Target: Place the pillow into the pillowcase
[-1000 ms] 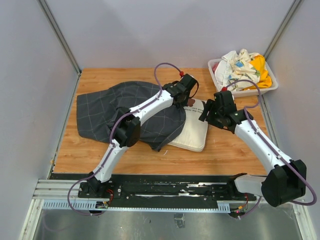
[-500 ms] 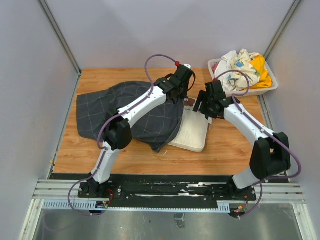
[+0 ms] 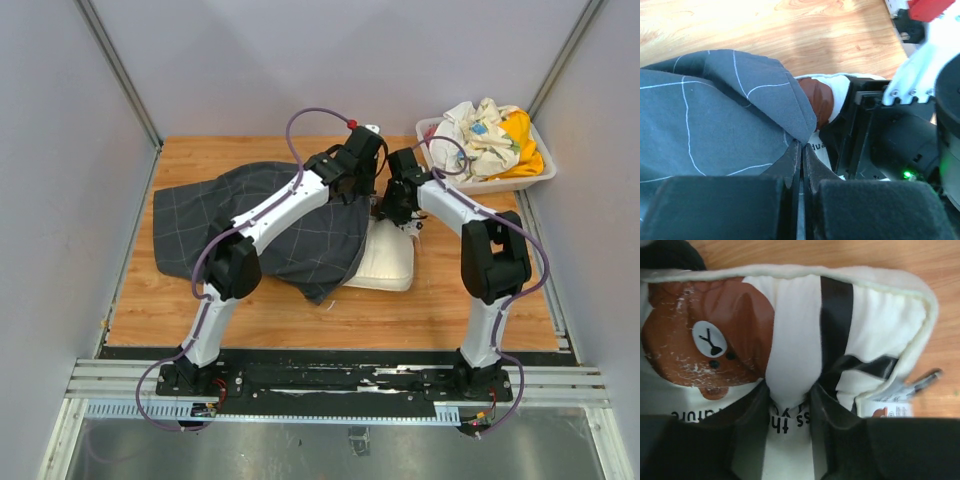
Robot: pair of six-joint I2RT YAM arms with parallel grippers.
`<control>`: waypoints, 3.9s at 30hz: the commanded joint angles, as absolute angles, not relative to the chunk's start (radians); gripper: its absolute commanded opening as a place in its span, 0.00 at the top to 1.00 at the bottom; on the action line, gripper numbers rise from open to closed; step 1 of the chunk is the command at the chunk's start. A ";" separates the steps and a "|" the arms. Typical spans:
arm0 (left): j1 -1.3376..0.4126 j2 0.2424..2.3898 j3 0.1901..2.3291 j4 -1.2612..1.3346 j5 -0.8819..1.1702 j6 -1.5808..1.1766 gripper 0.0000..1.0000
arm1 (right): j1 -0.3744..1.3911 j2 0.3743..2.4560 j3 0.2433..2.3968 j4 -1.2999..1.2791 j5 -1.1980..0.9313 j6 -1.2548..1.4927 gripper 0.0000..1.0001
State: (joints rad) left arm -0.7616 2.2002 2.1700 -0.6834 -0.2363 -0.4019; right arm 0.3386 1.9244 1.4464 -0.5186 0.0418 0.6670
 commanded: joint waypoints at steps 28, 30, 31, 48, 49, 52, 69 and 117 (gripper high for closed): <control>-0.703 2.099 2.270 -0.609 0.276 -0.527 1.00 | 0.357 1.728 1.191 0.304 -0.664 0.962 0.99; -0.697 2.091 2.244 -0.588 0.290 -0.536 1.00 | 0.357 1.734 1.174 0.328 -0.673 0.979 0.99; -0.695 2.086 2.224 -0.583 0.290 -0.538 1.00 | 0.357 1.738 1.164 0.330 -0.669 0.986 1.00; -0.658 2.086 2.050 -0.546 0.298 -0.527 1.00 | 0.309 1.693 1.100 -0.013 -0.546 0.787 0.52; -0.658 2.086 2.047 -0.549 0.296 -0.525 1.00 | 0.302 1.664 1.091 -0.045 -0.521 0.768 0.52; -0.658 2.083 2.041 -0.568 0.285 -0.514 0.87 | 0.287 1.568 1.058 -0.141 -0.450 0.723 0.48; -0.748 1.829 1.726 -0.670 -0.012 -0.370 0.47 | 0.280 1.248 0.830 -0.371 -0.263 0.683 0.39; -0.888 1.402 0.751 -0.369 -0.563 -0.574 0.57 | 0.582 1.399 0.714 -0.143 -0.313 0.651 0.39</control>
